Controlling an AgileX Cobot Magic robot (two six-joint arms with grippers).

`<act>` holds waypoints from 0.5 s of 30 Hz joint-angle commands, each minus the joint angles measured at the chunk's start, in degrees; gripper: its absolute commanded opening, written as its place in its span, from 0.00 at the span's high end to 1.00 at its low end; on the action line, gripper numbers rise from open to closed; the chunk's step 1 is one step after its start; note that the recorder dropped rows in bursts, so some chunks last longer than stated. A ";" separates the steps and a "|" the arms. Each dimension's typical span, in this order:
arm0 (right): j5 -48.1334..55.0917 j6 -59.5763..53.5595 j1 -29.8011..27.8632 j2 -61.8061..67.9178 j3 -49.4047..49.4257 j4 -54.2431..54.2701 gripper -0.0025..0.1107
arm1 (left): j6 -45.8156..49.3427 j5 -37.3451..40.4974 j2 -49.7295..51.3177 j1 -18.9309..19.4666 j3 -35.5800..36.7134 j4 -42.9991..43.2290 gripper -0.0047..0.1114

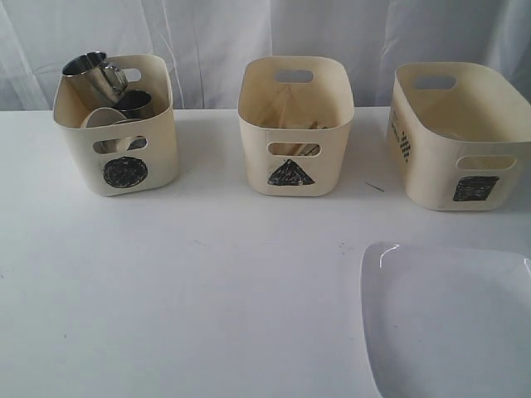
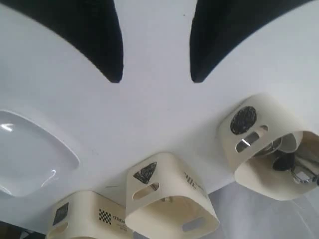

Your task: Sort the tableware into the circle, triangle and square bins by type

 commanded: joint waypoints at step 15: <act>-0.49 0.03 0.18 -0.37 0.40 -0.15 0.98 | -1.23 0.38 -4.41 0.11 0.48 -4.56 0.55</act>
